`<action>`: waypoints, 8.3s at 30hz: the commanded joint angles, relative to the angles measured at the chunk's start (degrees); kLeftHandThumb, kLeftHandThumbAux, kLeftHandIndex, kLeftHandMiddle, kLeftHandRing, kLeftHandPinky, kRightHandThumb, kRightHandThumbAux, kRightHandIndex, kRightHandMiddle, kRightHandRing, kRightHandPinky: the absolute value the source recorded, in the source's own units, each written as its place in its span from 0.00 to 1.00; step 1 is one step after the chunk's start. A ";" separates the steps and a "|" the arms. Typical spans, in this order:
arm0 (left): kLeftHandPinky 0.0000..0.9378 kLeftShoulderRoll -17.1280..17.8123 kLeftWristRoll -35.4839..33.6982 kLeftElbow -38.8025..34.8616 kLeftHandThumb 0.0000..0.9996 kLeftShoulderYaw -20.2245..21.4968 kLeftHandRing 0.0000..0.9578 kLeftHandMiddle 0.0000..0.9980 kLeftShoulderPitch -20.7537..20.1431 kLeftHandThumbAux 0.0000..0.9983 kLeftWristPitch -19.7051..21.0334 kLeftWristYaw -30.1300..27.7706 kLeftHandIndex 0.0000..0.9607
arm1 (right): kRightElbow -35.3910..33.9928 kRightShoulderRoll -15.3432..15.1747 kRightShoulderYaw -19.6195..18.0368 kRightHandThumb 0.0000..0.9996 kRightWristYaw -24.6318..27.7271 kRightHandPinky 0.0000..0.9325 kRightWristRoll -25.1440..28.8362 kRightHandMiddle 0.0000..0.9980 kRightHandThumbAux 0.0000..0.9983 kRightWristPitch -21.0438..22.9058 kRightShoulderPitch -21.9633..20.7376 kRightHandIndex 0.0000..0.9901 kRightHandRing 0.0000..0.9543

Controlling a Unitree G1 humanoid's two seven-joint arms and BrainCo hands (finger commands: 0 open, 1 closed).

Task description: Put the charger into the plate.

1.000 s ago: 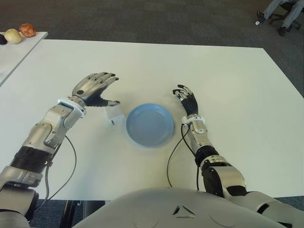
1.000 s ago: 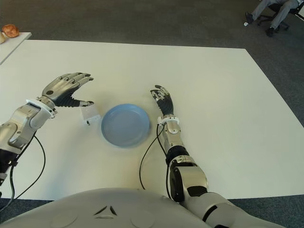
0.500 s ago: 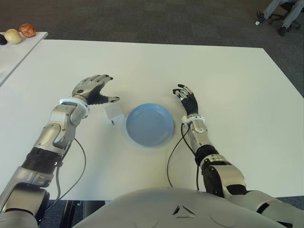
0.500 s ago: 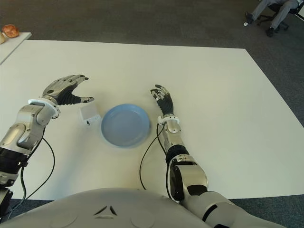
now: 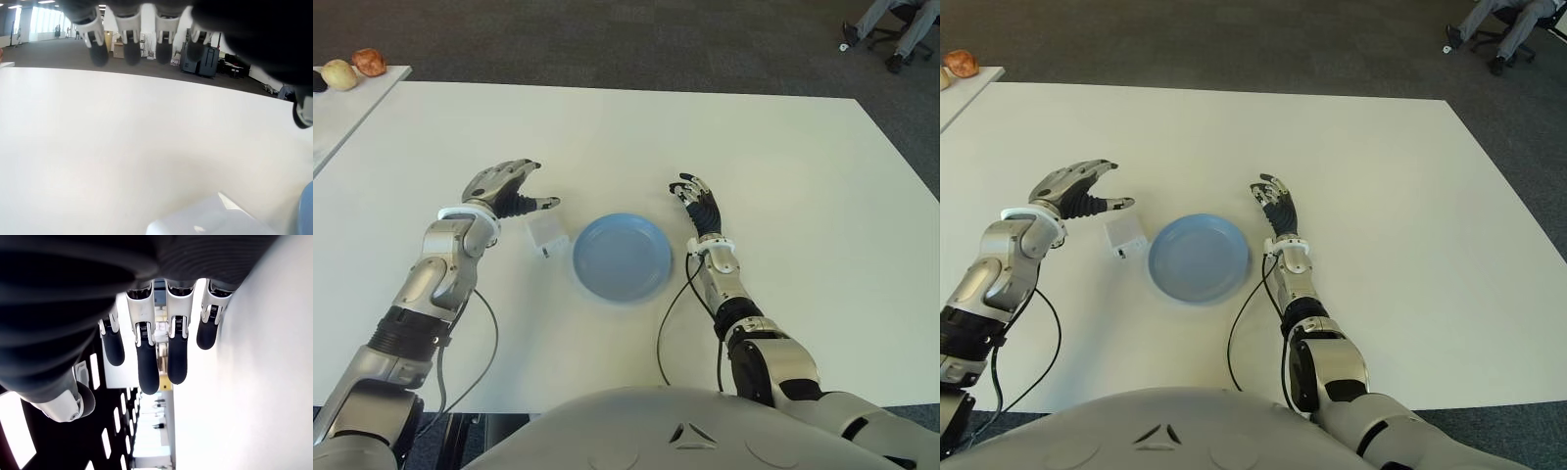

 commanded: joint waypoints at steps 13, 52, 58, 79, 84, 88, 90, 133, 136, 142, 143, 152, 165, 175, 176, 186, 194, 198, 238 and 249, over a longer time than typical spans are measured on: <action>0.00 1.64 2.00 2.48 0.16 -1.26 0.00 0.00 5.68 0.25 -4.41 4.35 0.00 | 2.59 0.66 0.14 0.00 -0.88 0.17 -0.15 0.38 0.60 2.98 3.40 0.22 0.31; 0.00 1.42 4.50 6.59 0.16 -3.46 0.00 0.00 9.66 0.24 -13.57 12.40 0.00 | 1.52 0.65 0.43 0.00 -1.02 0.18 -0.11 0.38 0.60 3.26 3.93 0.21 0.31; 0.00 0.67 4.44 9.21 0.17 -4.66 0.00 0.00 8.50 0.25 -14.05 13.51 0.00 | 1.40 0.69 0.29 0.00 -0.64 0.20 0.18 0.38 0.60 3.50 3.93 0.21 0.32; 0.00 -1.23 4.58 15.78 0.15 -7.74 0.00 0.00 4.56 0.25 -12.95 13.13 0.00 | 0.79 1.00 -0.05 0.00 0.61 0.19 0.59 0.38 0.61 2.36 4.46 0.23 0.32; 0.00 -1.58 4.22 17.36 0.15 -8.51 0.00 0.00 3.43 0.25 -12.42 12.92 0.00 | 0.80 1.00 -0.05 0.00 0.52 0.19 0.52 0.39 0.62 2.37 4.46 0.24 0.32; 0.00 -1.87 3.89 18.40 0.15 -8.86 0.00 0.00 2.69 0.26 -12.17 12.82 0.00 | 0.80 1.02 -0.06 0.00 0.31 0.18 0.47 0.39 0.61 2.36 4.45 0.24 0.32; 0.00 -2.02 3.73 18.84 0.15 -8.95 0.00 0.00 2.32 0.26 -12.09 12.65 0.00 | 0.69 1.02 -0.04 0.00 0.28 0.18 0.44 0.39 0.61 2.36 4.52 0.24 0.32; 0.47 -0.27 1.49 24.75 0.39 -9.76 0.43 0.37 -0.49 0.40 -16.53 15.86 0.21 | 0.76 0.73 0.09 0.00 0.63 0.15 0.36 0.38 0.56 2.48 4.60 0.25 0.31; 0.57 0.01 2.28 25.94 0.53 -10.22 0.57 0.53 -1.09 0.44 -17.26 17.80 0.34 | 1.01 0.64 -0.01 0.00 0.65 0.16 0.42 0.38 0.56 2.78 4.45 0.24 0.31; 0.73 -0.10 3.43 27.40 0.71 -10.92 0.75 0.71 -1.78 0.66 -16.82 20.61 0.44 | 1.24 0.62 -0.18 0.00 0.68 0.17 0.59 0.38 0.57 3.00 4.30 0.24 0.31; 0.77 -0.30 3.63 27.43 0.72 -10.94 0.78 0.74 -1.77 0.67 -16.34 21.22 0.45 | 1.31 0.61 -0.20 0.00 0.64 0.17 0.60 0.38 0.57 2.99 4.28 0.24 0.31; 0.90 -1.84 3.61 25.21 0.74 -10.14 0.86 0.83 -0.79 0.69 -12.33 23.13 0.46 | 1.58 0.58 -0.17 0.00 0.09 0.17 0.35 0.37 0.56 3.02 4.12 0.24 0.31; 0.89 -1.39 2.13 21.76 0.75 -9.05 0.89 0.86 0.38 0.70 -11.55 23.03 0.46 | 1.83 0.60 -0.22 0.00 0.45 0.18 0.55 0.38 0.57 3.23 3.92 0.24 0.31; 0.90 -0.79 0.53 19.10 0.75 -7.73 0.89 0.85 1.23 0.70 -13.32 23.05 0.46 | 2.00 0.72 -0.53 0.00 0.58 0.18 0.76 0.38 0.57 3.05 3.84 0.24 0.31; 0.90 -0.77 0.46 19.04 0.75 -7.64 0.89 0.85 1.25 0.70 -13.48 23.07 0.46 | 2.00 0.72 -0.54 0.00 0.59 0.18 0.74 0.38 0.57 3.05 3.84 0.24 0.31; 0.89 1.53 -1.16 10.80 0.75 -3.16 0.88 0.85 -1.09 0.70 -13.91 19.80 0.46 | 2.15 0.73 -0.77 0.00 1.14 0.19 0.92 0.38 0.56 2.97 3.76 0.24 0.31; 0.89 1.79 -2.05 -3.41 0.75 2.39 0.88 0.85 -2.24 0.70 -9.06 12.40 0.46 | 2.32 0.75 -0.91 0.00 1.35 0.20 0.96 0.38 0.56 3.03 3.67 0.24 0.32; 0.89 1.51 -2.26 -8.51 0.75 4.49 0.89 0.86 -1.67 0.70 -7.34 9.78 0.46 | 2.47 0.76 -1.09 0.00 1.58 0.20 1.11 0.38 0.56 2.84 3.60 0.24 0.32; 0.92 -10.18 5.95 -16.39 0.75 -7.33 0.90 0.87 -0.53 0.70 -5.52 2.53 0.46 | 1.82 1.95 -1.42 0.00 0.93 0.16 1.31 0.29 0.55 2.60 3.51 0.17 0.24; 0.91 -13.63 7.47 -10.88 0.75 -11.60 0.90 0.87 0.74 0.70 -8.42 6.89 0.46 | 1.01 2.40 -1.62 0.00 1.04 0.15 1.57 0.25 0.55 2.89 3.89 0.15 0.21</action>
